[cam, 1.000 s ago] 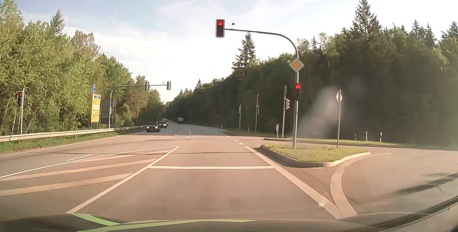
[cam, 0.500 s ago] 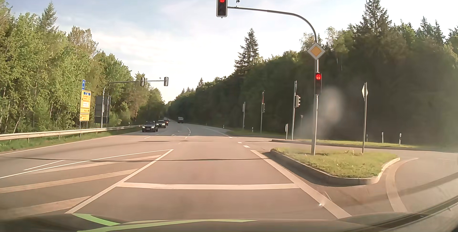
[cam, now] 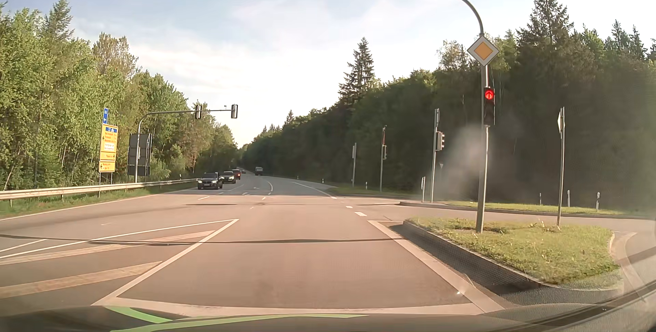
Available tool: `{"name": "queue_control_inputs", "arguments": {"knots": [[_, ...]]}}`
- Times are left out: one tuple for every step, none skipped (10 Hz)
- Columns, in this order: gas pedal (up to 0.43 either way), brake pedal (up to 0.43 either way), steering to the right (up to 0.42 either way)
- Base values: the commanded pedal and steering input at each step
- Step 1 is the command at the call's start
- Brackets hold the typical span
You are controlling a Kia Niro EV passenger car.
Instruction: Follow the waypoints while adhering to traffic rules and regulations
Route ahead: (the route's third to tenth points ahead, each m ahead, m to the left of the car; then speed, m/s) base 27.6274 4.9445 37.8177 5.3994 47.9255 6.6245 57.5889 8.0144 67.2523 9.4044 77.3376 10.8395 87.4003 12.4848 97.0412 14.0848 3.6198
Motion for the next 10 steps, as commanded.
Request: {"name": "queue_control_inputs", "arguments": {"knots": [[0.0,0.329,-0.012],[0.0,0.323,-0.012],[0.0,0.317,-0.012],[0.0,0.317,-0.012],[0.0,0.311,-0.012],[0.0,0.305,-0.013],[0.0,0.305,-0.013],[0.0,0.299,-0.012],[0.0,0.293,-0.013],[0.0,0.287,-0.012]]}}
